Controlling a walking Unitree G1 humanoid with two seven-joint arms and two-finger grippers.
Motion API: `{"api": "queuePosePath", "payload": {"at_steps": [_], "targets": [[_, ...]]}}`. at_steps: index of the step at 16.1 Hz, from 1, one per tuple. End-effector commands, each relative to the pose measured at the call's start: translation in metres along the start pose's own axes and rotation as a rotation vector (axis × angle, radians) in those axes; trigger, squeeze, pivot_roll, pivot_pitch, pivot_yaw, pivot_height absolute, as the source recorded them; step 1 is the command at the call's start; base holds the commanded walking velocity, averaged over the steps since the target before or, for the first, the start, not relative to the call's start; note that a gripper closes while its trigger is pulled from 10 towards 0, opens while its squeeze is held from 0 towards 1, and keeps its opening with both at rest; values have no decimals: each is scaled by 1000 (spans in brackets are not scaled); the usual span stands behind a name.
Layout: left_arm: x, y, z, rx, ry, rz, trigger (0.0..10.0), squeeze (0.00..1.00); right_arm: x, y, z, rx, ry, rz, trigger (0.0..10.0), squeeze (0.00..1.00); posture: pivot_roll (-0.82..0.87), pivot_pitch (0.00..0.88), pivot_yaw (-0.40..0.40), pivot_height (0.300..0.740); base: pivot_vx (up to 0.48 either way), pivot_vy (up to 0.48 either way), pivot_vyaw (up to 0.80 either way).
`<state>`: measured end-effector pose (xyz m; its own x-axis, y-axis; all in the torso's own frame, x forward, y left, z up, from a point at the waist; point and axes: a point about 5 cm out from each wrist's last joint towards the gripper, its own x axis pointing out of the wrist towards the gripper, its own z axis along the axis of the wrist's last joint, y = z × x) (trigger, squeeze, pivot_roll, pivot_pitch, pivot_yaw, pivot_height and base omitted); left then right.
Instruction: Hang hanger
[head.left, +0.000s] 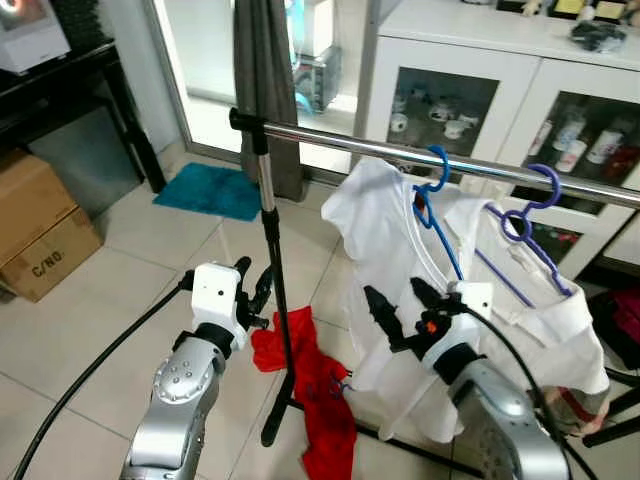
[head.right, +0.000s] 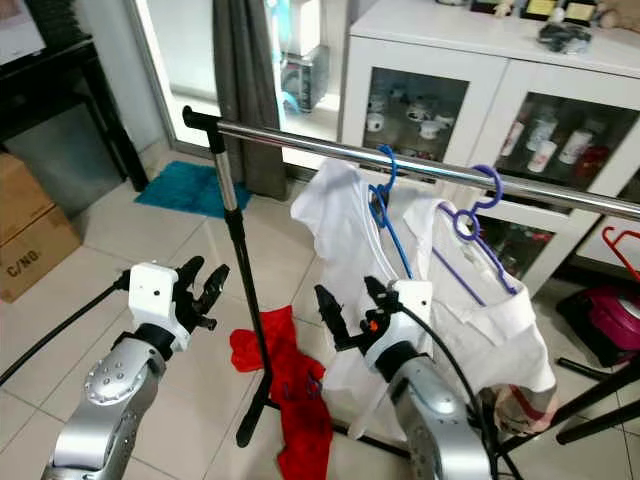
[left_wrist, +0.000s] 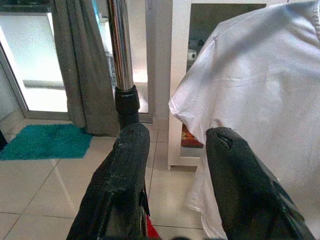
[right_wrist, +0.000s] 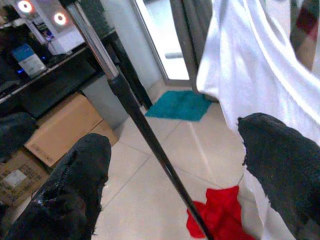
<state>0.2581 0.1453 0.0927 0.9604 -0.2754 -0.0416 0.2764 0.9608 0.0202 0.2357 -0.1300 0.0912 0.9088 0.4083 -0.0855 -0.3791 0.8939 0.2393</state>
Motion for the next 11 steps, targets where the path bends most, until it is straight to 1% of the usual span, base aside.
{"api": "queuePosePath", "payload": {"at_steps": [1,2,3,4,5,6,7,8,9,10,11], "targets": [[-1,1,3,3,-16,9,10000,0,-5,-6,9,1,-47,-28,10000,1000,-75,0,18,740,0,0,0],[-1,1,3,13,-22,16,10000,0,-7,-10,11,12,-70,-51,10000,1000,-106,0,12,740,0,0,0],[-2,2,5,-9,-36,-5,10000,1000,-8,-12,15,-3,-78,-97,10000,1000,-143,0,20,740,0,0,0],[-2,-1,8,-31,-46,-35,10000,1000,-11,-14,21,-21,-91,-120,10000,1000,-178,0,22,740,0,0,0],[0,-3,14,-38,-61,-52,10000,1000,-17,-19,30,-52,-104,-170,10000,1000,-186,0,23,740,0,0,0],[2,-5,20,-52,-77,-65,10000,1000,-19,-21,36,-51,-116,-185,10000,1000,-196,0,9,740,0,0,0],[3,-3,24,-58,-84,-64,10000,1000,-21,-23,40,-51,-126,-197,10000,1000,-191,0,11,740,0,0,0],[-2,2,21,-74,-69,-26,10000,1000,-25,-24,40,-62,-133,-209,10000,1000,-176,0,1,740,0,0,0],[-6,5,17,-84,-47,3,10000,1000,-26,-23,38,-72,-135,-213,10000,1000,-147,0,-25,740,0,0,0],[-7,5,16,-83,-38,8,10000,1000,-22,-20,35,-62,-126,-193,10000,1000,-137,0,-27,740,0,0,0],[-7,3,16,-53,-20,-5,10000,1000,-14,-10,32,-75,-105,-122,10000,1000,-119,0,-44,740,0,0,0]]}}
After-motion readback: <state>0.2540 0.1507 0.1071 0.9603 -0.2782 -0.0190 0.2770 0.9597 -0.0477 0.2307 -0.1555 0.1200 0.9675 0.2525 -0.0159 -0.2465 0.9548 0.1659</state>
